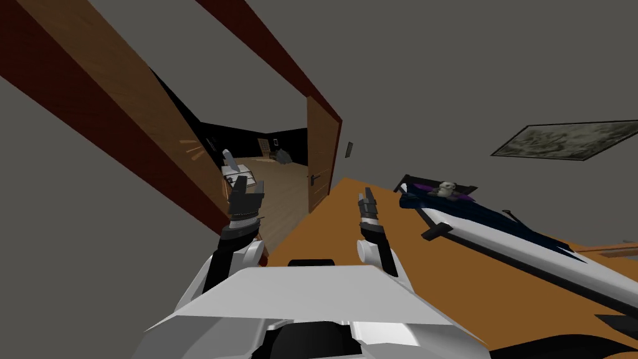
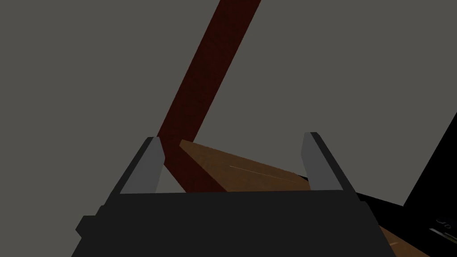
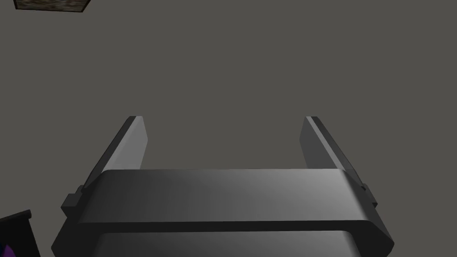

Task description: Push the door open

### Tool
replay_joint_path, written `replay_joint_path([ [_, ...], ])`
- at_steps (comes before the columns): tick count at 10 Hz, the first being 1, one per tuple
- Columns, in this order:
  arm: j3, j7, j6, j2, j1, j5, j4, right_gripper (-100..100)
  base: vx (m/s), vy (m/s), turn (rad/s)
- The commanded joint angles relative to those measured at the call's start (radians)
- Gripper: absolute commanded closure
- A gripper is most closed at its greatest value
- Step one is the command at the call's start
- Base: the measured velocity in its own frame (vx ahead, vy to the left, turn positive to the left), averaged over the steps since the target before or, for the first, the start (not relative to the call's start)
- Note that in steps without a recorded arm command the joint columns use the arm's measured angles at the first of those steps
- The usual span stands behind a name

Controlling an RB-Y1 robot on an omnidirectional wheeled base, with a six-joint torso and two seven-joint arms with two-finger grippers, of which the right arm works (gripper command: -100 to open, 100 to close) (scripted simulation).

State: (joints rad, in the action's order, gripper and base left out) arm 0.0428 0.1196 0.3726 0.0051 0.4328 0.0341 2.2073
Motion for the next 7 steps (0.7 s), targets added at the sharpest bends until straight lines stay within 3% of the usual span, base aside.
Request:
replay_joint_path([
  [1,-0.013,0.003,-0.002,-0.006,-0.018,-0.006,-0.029,-100,0.116,-0.059,0.102],
  [7,-0.041,0.006,0.001,-0.034,-0.088,-0.036,-0.145,-100,0.089,-0.058,0.083],
])
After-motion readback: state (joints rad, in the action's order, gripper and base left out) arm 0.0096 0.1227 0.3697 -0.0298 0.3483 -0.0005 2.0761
